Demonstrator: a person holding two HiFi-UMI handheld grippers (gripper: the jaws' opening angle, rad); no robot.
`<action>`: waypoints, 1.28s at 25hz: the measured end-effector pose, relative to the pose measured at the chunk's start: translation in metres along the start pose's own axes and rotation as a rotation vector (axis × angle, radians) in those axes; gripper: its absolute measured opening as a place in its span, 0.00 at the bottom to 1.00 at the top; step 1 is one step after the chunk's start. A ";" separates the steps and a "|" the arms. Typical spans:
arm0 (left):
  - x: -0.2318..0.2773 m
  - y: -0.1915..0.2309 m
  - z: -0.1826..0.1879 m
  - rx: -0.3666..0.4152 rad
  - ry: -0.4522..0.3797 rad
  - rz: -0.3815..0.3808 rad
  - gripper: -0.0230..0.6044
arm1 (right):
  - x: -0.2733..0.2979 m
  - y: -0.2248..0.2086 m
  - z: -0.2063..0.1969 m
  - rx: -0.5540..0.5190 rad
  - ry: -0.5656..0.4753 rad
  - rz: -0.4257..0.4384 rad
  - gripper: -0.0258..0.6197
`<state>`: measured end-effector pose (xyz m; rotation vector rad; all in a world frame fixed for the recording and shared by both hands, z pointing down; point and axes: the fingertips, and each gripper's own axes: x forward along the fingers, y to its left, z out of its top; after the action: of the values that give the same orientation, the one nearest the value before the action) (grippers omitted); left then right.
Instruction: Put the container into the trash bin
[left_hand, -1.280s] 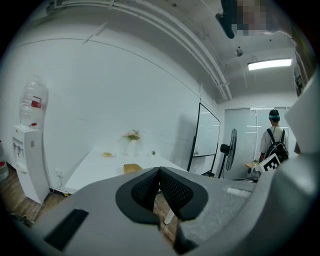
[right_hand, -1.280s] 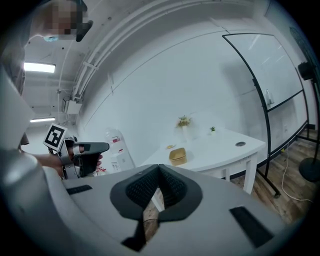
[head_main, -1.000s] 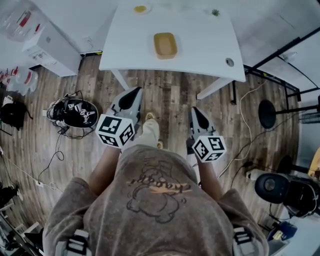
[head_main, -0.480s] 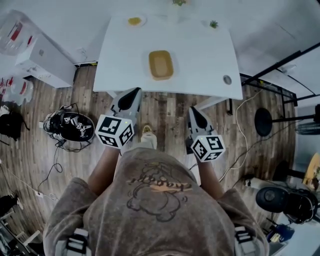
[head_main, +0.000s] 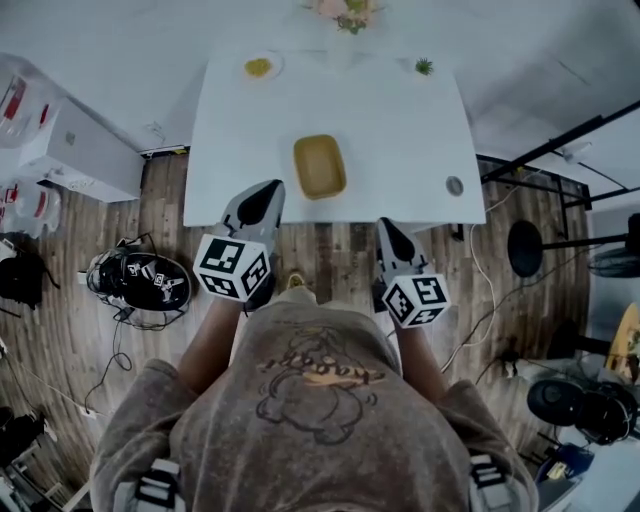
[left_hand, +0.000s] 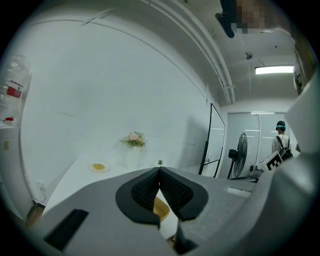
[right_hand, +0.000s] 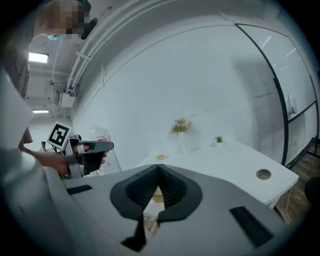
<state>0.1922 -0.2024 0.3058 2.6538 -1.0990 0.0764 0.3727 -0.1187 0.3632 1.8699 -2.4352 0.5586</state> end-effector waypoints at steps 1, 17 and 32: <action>0.005 0.004 0.001 0.000 0.000 0.000 0.04 | 0.006 -0.002 0.002 -0.001 -0.001 -0.004 0.04; 0.065 0.021 0.015 -0.017 -0.018 0.068 0.04 | 0.075 -0.044 0.040 -0.043 -0.002 0.066 0.04; 0.103 0.029 0.003 -0.067 0.004 0.075 0.31 | 0.100 -0.071 0.039 -0.022 0.020 0.094 0.04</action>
<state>0.2449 -0.2940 0.3248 2.5526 -1.1788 0.0586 0.4187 -0.2388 0.3685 1.7409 -2.5160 0.5493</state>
